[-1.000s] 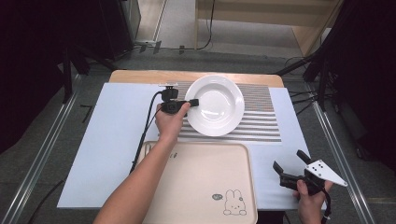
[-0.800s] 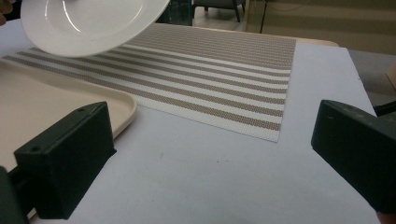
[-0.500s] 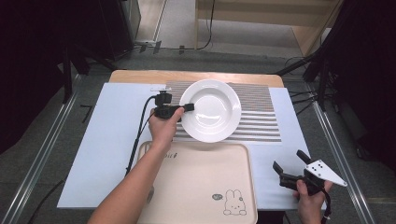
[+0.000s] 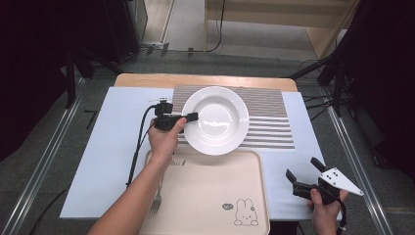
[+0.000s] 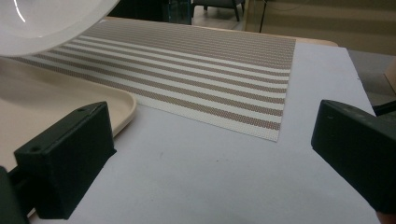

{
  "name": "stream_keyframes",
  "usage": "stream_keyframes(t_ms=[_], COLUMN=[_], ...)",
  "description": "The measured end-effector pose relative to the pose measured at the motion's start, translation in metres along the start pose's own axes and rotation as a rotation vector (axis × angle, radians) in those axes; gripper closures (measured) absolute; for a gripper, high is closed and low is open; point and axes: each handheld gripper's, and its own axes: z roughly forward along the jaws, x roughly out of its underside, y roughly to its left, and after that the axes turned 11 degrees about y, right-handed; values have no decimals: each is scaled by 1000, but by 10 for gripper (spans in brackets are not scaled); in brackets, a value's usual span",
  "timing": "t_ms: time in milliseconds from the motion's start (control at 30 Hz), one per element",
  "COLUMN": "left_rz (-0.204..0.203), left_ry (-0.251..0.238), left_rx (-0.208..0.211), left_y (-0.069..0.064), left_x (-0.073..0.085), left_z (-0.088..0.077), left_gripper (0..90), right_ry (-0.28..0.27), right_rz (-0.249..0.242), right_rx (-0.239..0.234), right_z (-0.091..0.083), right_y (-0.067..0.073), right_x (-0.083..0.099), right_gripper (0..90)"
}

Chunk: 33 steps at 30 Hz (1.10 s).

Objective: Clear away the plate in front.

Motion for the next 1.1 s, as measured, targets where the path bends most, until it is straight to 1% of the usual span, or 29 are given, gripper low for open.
stream_keyframes(t_ms=[167,233,433,500,600,633,800,933,1100], left_rz=[4,-2,-2,2,6,3,15,15,22], left_ry=[-6,-8,-6,-4,-3,-2,-9,-13,-6], left_rx=[7,11,23,20,18,22,29,37,29], left_y=[-1,-2,-3,-4,-5,-6,-9,-11,-13], left_x=[7,10,20,23,27,28,32,36,42], left_z=[-8,-10,-18,-21,-25,-26,-34,-39,-42], left_gripper=[821,821,821,821,820,820,820,821,820], right_ry=[1,0,0,0,0,0,0,-1,-2], right_rz=[1,0,1,-1,0,0,0,-2,-4], right_rx=[1,1,1,2,2,2,2,4,3], right_z=[0,0,0,0,0,0,0,0,0], right_y=[0,0,0,0,0,0,0,0,0], right_x=[0,0,0,0,0,0,0,0,0], right_gripper=[0,0,0,0,0,0,0,0,0])
